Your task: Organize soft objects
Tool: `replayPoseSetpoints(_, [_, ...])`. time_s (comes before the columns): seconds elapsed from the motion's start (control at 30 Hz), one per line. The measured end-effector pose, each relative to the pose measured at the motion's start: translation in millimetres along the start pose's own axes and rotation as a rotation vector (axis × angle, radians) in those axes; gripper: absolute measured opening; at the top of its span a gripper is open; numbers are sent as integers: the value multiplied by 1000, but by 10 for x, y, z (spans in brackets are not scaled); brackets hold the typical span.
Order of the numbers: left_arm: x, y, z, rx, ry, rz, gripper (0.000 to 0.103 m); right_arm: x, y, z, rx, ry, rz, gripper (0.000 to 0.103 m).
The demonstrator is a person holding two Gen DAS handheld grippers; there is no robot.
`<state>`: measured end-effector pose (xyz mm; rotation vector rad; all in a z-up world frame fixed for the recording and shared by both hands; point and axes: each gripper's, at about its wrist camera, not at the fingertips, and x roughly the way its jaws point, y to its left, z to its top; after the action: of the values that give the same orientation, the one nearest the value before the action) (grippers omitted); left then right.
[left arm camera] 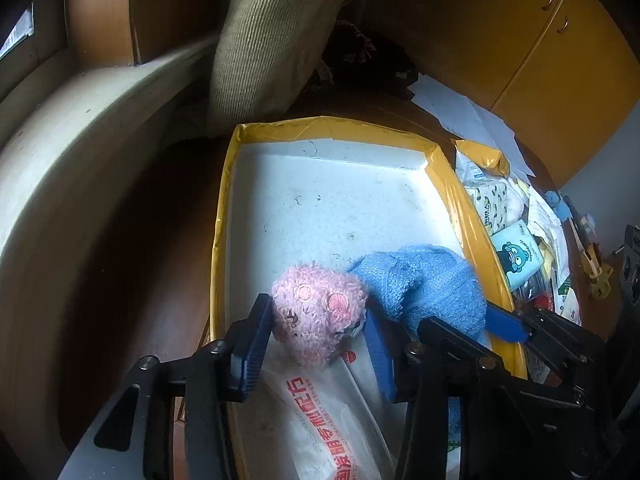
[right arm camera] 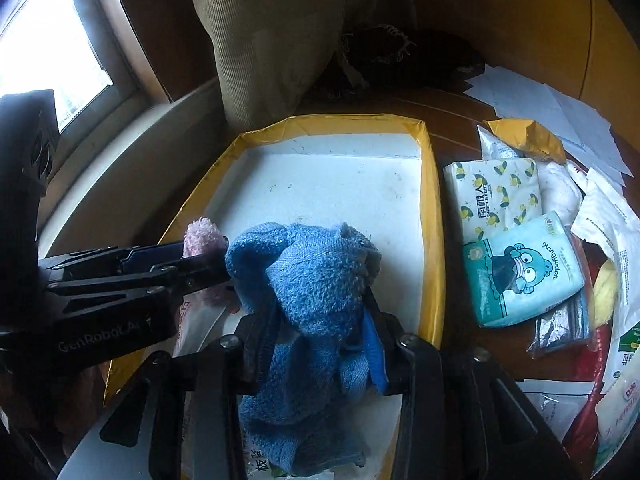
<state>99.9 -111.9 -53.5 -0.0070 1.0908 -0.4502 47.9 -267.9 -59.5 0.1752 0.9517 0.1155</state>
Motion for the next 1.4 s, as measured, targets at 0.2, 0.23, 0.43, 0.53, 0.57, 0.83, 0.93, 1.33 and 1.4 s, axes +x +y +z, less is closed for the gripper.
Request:
replayPoseSetpoints(0.2, [-13, 30, -3, -28, -7, -30, 64, -40, -13, 20, -11, -15, 50, 54])
replayPoseSetpoints(0.23, [-41, 43, -6, -40, -18, -39, 64, -71, -26, 24, -8, -31, 52, 59])
replayPoseSetpoints(0.43, [-323, 22, -154, -98, -90, -45, 66, -384, -162, -55, 20, -119, 84, 68])
replayPoseSetpoints(0.53, [-547, -94, -315, -89, -160, -55, 66, -602, -297, -191, 50, -175, 150, 69])
replayPoseSetpoints(0.57, [-601, -162, -372, -82, -172, -67, 67, -682, -334, -253, 59, -197, 172, 69])
replayPoseSetpoints(0.83, [-754, -964, -589, 42, -228, -191, 69, -1213, -757, -846, 109, -303, 204, 73])
replayPoseSetpoints(0.93, [-681, -1265, -607, 84, -210, -246, 70, -1370, -983, -1012, 138, -318, 189, 73])
replayPoseSetpoints(1.33, [-315, -1968, -725, 190, -40, -305, 70, -1704, -1802, -1413, 262, -322, 45, 76])
replayPoseSetpoints(1.4, [-271, -1987, -747, 191, -22, -302, 70, -1698, -1897, -1393, 272, -317, 35, 76])
